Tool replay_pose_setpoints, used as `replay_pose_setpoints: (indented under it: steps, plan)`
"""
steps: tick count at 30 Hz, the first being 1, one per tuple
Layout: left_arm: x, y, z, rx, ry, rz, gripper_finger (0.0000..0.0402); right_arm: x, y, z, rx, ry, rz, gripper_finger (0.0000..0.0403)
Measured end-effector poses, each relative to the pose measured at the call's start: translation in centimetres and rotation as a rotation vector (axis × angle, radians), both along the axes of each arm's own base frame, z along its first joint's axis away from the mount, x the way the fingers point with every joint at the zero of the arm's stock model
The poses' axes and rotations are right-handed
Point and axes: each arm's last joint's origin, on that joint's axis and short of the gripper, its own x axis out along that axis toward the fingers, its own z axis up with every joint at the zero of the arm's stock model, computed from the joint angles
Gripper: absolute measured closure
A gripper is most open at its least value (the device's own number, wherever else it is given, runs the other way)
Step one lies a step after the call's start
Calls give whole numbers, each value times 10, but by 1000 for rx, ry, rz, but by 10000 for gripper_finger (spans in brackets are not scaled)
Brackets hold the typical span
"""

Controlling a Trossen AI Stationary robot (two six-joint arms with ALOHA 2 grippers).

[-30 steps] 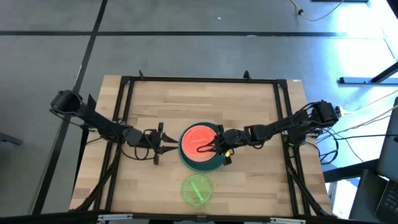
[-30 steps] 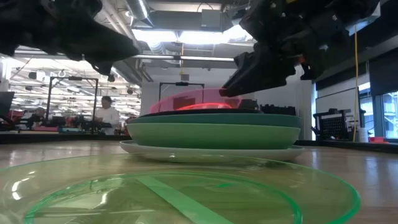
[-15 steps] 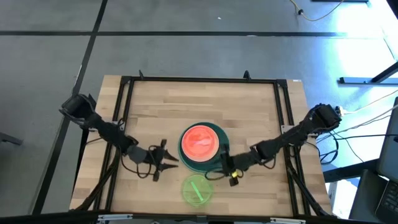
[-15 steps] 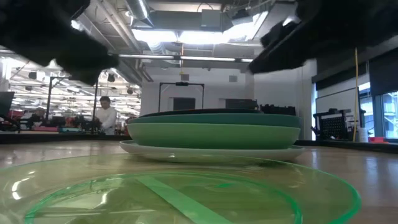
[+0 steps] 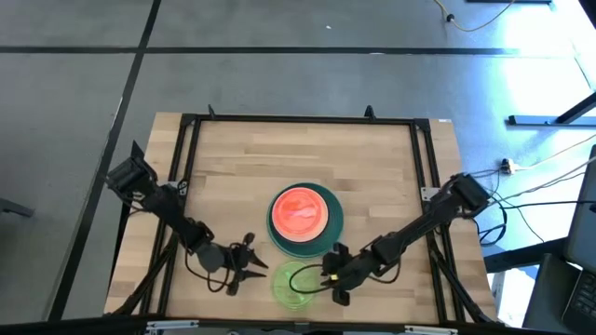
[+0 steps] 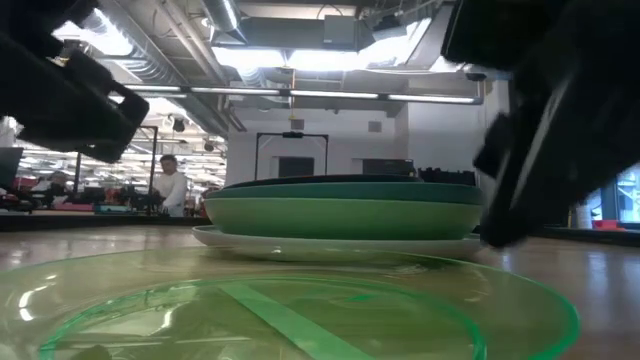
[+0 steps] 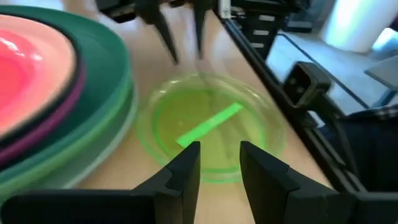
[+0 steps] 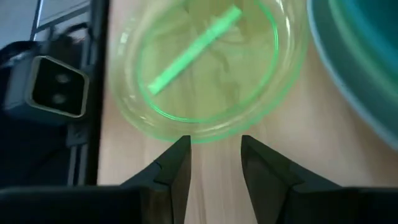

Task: Stack plastic plates
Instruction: Stack the green bowl on the light pink plate

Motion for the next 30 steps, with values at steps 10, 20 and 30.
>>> replay_pose_setpoints:
  steps: [10,20,30]
  plan:
    - [-7,-7,-4,-20,29,-11,295,6,-3,-16,104,80,-136,272]
    - [-7,-6,-4,-11,22,22,295,8,-1,-13,188,78,-198,272]
    - [-7,-6,-4,-34,28,33,295,14,-8,-17,183,47,-283,272]
